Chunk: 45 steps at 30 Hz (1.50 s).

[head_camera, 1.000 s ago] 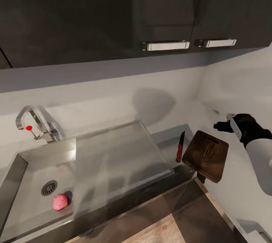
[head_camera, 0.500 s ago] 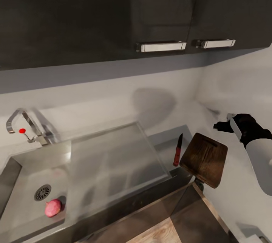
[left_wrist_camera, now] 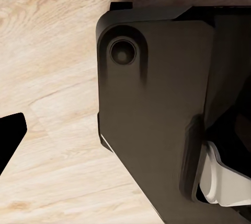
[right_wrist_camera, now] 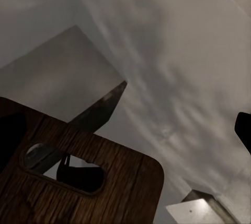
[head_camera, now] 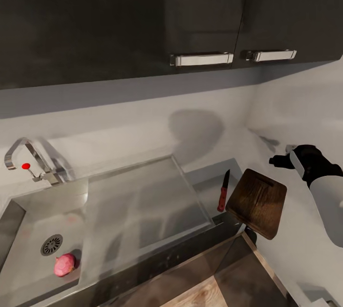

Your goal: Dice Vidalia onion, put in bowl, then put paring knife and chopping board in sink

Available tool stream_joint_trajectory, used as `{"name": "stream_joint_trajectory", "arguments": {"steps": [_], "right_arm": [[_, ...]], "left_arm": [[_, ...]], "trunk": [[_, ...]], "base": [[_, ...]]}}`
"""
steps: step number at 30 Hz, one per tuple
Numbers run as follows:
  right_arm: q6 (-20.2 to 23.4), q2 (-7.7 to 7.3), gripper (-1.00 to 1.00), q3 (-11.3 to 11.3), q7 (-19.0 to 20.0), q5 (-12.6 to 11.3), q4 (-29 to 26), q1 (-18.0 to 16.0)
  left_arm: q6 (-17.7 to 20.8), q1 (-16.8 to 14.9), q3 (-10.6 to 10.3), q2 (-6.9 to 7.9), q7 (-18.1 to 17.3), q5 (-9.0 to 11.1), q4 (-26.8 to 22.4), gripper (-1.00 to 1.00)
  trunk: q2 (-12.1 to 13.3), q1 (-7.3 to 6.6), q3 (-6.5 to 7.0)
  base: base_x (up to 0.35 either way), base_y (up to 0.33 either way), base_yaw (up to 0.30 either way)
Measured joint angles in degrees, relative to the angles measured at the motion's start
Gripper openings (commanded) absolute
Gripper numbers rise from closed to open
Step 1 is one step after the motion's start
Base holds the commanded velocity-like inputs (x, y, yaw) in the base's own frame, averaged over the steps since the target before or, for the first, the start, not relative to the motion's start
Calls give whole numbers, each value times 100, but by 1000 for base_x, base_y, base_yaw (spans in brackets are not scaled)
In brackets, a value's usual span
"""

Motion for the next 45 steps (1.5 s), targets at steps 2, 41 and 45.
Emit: {"name": "stream_joint_trajectory", "arguments": {"steps": [2,41,45], "right_arm": [[0,0,100,7,1,2,3,0],[9,-8,100,25,1457,1364,-43,0],[7,-32,100,20,1462,1365,-45,0]], "left_arm": [[-1,0,0,-3,0,0,0,100],[2,0,0,-7,0,2,0,100],[3,0,0,-6,0,2,0,100]], "trunk": [[0,0,0],[0,0,-4],[0,0,-22]], "base": [[0,0,0],[0,0,0],[0,0,0]]}}
